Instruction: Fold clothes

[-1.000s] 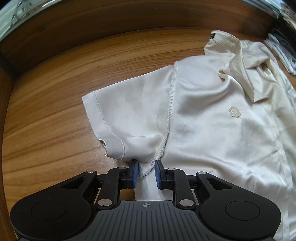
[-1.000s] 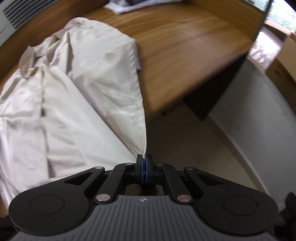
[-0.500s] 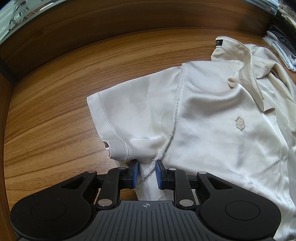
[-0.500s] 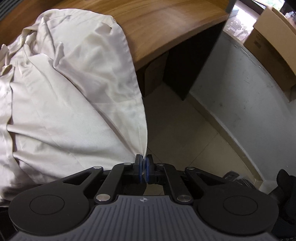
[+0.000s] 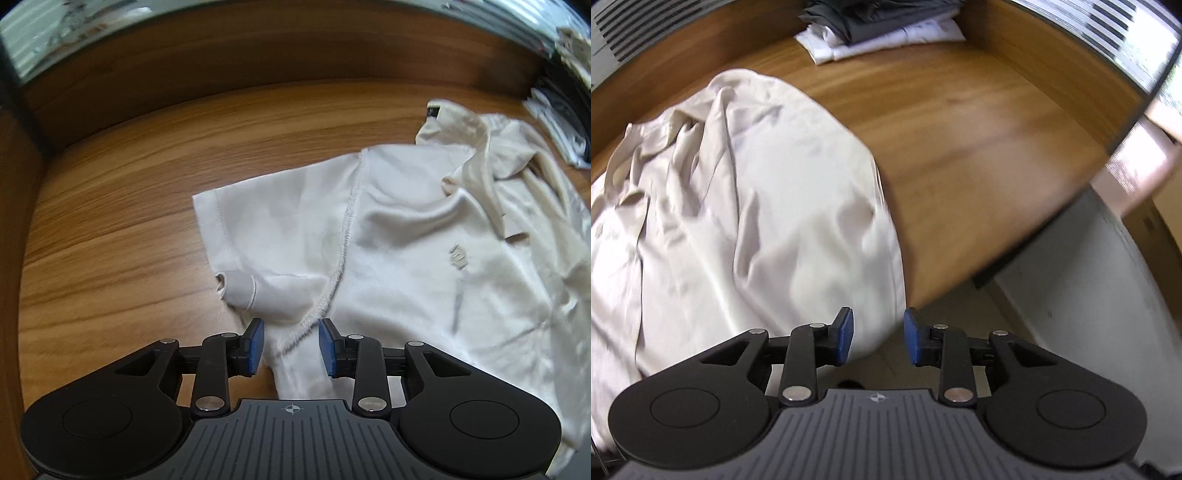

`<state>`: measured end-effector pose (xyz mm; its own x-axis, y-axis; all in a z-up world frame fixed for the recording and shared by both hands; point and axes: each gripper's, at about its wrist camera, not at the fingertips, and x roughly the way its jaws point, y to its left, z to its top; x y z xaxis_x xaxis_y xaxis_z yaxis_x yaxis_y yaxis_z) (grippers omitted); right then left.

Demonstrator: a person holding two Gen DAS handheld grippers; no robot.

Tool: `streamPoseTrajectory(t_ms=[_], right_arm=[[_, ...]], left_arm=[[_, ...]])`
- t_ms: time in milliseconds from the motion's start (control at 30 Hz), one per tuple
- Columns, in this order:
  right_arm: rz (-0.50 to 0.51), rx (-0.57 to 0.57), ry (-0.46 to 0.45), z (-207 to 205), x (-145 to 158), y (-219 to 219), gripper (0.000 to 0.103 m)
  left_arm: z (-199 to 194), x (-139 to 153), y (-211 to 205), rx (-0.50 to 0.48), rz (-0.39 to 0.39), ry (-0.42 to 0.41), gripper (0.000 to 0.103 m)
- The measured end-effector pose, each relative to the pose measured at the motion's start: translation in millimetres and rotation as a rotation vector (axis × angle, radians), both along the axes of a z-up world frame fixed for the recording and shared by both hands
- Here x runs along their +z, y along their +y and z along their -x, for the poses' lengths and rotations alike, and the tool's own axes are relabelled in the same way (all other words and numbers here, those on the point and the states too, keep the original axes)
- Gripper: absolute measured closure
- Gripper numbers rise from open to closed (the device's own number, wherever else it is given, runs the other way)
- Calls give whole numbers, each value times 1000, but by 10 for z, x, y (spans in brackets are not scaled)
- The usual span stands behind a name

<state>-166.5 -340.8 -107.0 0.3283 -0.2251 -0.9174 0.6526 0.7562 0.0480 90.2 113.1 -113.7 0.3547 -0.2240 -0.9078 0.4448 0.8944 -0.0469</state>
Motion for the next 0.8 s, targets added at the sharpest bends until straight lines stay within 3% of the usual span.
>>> streamPoseTrajectory(t_ms=[167, 267, 333, 367, 467, 500, 633, 800], right_arm=[[27, 46, 10, -450, -71, -483, 69], [-5, 54, 7, -661, -193, -738, 69], [-30, 57, 6, -766, -281, -869, 69], [-44, 64, 9, -807, -320, -917, 71], [-58, 96, 27, -861, -397, -1006, 102], [-53, 109, 36, -876, -412, -1026, 102], [65, 158, 32, -897, -228, -1075, 102], [170, 233, -54, -951, 321, -1016, 102]], left_arm=[[132, 205, 40, 56, 13, -3, 62], [219, 251, 9, 85, 21, 3, 60], [293, 266, -37, 54, 18, 4, 57], [332, 262, -66, 56, 22, 6, 57], [448, 237, -159, 57, 42, 11, 57], [482, 224, -192, 45, 48, 10, 57], [603, 146, -350, 37, 77, 8, 57], [670, 93, -511, 38, 106, 27, 57]])
